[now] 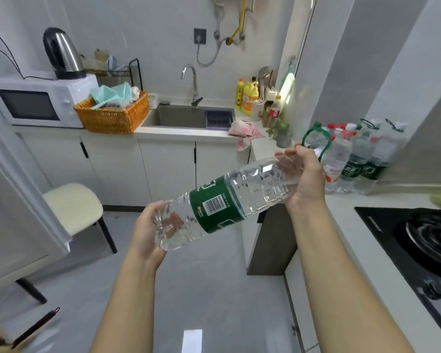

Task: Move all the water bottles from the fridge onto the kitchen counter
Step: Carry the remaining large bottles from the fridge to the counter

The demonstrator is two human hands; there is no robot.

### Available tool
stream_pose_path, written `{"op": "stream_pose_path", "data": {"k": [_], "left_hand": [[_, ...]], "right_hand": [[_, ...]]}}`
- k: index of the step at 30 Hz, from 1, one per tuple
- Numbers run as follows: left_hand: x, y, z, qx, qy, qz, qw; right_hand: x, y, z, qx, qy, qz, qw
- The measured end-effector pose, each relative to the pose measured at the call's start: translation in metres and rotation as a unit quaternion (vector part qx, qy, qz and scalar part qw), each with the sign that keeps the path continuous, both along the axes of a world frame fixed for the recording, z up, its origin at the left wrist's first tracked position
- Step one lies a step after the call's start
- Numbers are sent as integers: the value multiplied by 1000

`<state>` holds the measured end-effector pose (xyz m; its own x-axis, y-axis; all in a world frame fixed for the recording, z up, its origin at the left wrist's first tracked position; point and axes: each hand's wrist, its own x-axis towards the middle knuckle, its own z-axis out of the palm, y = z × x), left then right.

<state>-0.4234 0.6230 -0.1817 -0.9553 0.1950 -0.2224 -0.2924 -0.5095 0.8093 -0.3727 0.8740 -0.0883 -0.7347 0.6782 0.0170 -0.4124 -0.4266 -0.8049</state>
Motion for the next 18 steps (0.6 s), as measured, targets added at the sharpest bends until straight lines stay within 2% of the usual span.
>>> {"op": "stream_pose_path", "data": {"k": [8,18], "left_hand": [[-104,55,7,-2,-32,-65,997],[-157,133,-3,-5,-83,-133,988]], "right_hand": [[-74,43,3,-12,-9,-57,998],[-111,113,-15,-9,-37,-115,993]]}}
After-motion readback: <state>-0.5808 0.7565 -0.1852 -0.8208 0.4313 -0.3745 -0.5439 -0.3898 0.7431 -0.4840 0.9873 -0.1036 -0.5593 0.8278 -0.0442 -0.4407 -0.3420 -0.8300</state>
